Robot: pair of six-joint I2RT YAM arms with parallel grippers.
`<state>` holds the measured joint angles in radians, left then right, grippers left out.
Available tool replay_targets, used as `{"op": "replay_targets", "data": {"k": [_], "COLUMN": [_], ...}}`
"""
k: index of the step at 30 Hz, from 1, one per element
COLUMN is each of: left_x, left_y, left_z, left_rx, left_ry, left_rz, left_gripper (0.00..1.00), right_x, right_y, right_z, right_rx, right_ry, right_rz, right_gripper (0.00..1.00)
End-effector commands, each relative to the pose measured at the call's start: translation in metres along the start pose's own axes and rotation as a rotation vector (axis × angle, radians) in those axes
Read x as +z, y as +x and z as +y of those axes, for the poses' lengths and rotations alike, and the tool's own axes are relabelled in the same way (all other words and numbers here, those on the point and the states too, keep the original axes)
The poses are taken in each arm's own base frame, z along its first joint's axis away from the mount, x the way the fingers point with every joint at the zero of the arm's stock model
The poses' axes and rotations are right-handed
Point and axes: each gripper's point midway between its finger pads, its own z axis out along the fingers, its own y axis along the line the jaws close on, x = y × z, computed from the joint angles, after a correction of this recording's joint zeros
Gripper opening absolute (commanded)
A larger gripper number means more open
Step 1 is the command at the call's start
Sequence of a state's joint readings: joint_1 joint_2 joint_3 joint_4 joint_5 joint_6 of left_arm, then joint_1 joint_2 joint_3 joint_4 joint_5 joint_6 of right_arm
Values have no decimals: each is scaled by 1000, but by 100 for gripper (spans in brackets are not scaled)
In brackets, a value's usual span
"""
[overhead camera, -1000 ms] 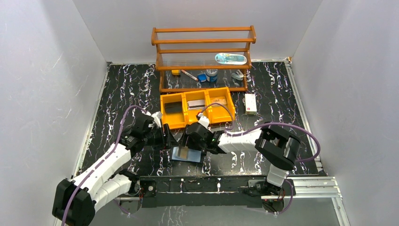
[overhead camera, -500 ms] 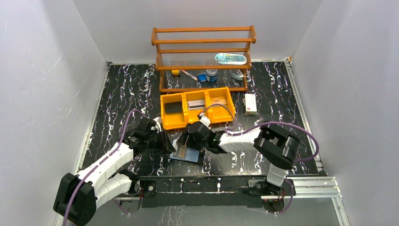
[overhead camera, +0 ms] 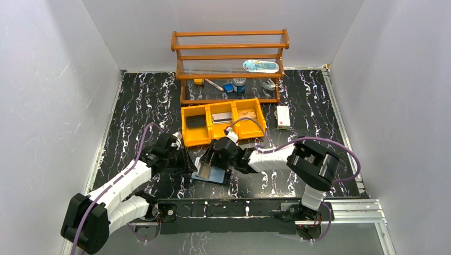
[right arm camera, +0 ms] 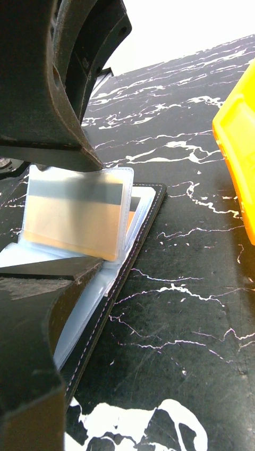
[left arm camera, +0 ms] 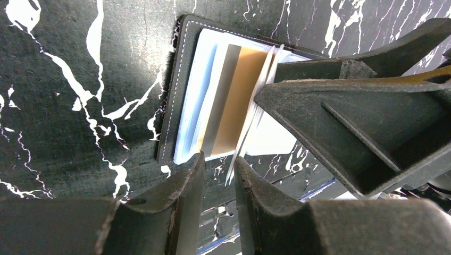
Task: Take the credit cards out of the card holder
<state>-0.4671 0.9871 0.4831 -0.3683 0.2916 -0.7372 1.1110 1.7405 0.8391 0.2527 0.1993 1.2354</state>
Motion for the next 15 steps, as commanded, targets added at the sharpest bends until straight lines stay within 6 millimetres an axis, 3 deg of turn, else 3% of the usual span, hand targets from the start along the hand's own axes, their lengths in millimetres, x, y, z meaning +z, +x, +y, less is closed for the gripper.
{"op": "replay_targets", "data": {"k": [1, 8, 15], "left_x": [0, -11, -3], "left_y": [1, -9, 0], "left_z": [6, -3, 2], "left_rx": [-9, -14, -9], "left_ry": [-32, 7, -11], "left_rz": [-2, -84, -18], "left_gripper": [25, 31, 31], "right_x": [4, 3, 3], "right_y": [21, 20, 20], "right_z": [-48, -49, -48], "right_rx": [-11, -4, 2], "right_ry": [132, 130, 118], "right_rz": [66, 65, 70], "right_gripper": [65, 65, 65]}}
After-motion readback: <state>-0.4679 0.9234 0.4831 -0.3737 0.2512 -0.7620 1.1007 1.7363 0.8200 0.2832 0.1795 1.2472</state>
